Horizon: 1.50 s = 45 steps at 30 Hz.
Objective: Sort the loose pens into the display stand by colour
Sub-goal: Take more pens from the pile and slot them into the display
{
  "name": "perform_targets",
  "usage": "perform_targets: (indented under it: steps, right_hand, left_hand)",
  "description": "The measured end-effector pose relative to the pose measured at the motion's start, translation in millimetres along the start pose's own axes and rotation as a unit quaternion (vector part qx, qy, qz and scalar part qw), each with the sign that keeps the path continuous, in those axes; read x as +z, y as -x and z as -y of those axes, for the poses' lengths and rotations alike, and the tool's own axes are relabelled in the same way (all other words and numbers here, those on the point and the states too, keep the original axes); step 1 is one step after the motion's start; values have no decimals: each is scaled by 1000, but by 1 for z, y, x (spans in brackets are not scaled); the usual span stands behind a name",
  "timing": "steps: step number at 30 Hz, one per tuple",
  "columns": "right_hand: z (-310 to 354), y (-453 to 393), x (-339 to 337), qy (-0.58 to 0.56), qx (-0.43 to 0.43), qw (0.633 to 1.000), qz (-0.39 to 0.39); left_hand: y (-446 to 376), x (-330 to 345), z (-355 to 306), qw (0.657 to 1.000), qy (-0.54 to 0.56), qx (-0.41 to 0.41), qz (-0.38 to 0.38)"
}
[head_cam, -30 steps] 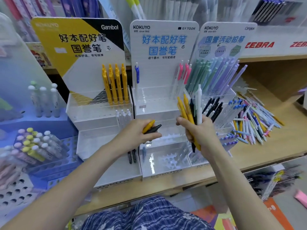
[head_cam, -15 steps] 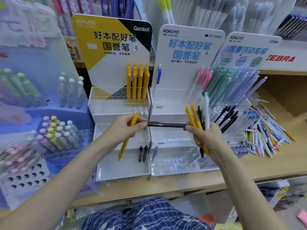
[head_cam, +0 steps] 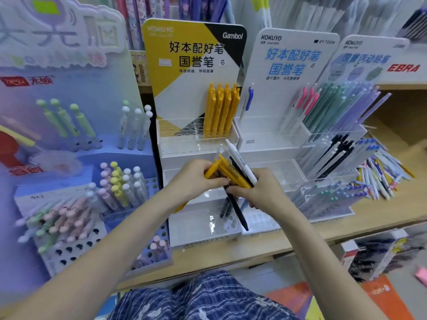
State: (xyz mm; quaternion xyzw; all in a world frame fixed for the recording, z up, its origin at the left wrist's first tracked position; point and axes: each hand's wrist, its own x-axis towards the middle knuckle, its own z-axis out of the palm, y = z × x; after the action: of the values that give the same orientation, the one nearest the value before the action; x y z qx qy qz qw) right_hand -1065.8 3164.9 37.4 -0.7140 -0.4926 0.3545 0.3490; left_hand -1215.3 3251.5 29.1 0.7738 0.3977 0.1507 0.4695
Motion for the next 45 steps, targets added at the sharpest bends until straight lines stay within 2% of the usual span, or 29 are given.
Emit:
perform_targets:
  steps: [2, 5, 8, 11, 18, 25, 30, 35, 40, 45]
  right_hand:
    - [-7, 5, 8, -1, 14, 999, -39]
    - [-23, 17, 20, -79, 37, 983, -164]
    - [-35, 28, 41, -212, 71, 930, -291]
    - [-43, 31, 64, -279, 106, 886, -356]
    - [-54, 30, 100, -358, 134, 833, -400]
    - [-51, 22, 113, -368, 108, 815, -436]
    - [-48, 19, 118, -415, 93, 779, -460]
    - [-56, 23, 123, -360, 83, 811, -454]
    - [-76, 29, 102, -302, 71, 810, -497]
    - [-92, 28, 106, -183, 42, 862, -471]
  left_hand:
    - [4, 1, 6, 1000, -20, 19, 1]
    - [4, -1, 17, 995, -102, 18, 0]
    - [2, 0, 31, 970, -241, -14, 22]
    - [5, 3, 44, 958, -285, -18, 35]
    - [7, 4, 53, 949, -316, 13, 13]
    - [6, 0, 55, 943, -331, 14, 3]
    - [7, 2, 57, 941, -337, 27, -6]
    - [8, 1, 57, 942, -334, 29, -9]
    - [10, 4, 61, 938, -345, 35, -14]
    - [9, 4, 60, 935, -353, 32, -16]
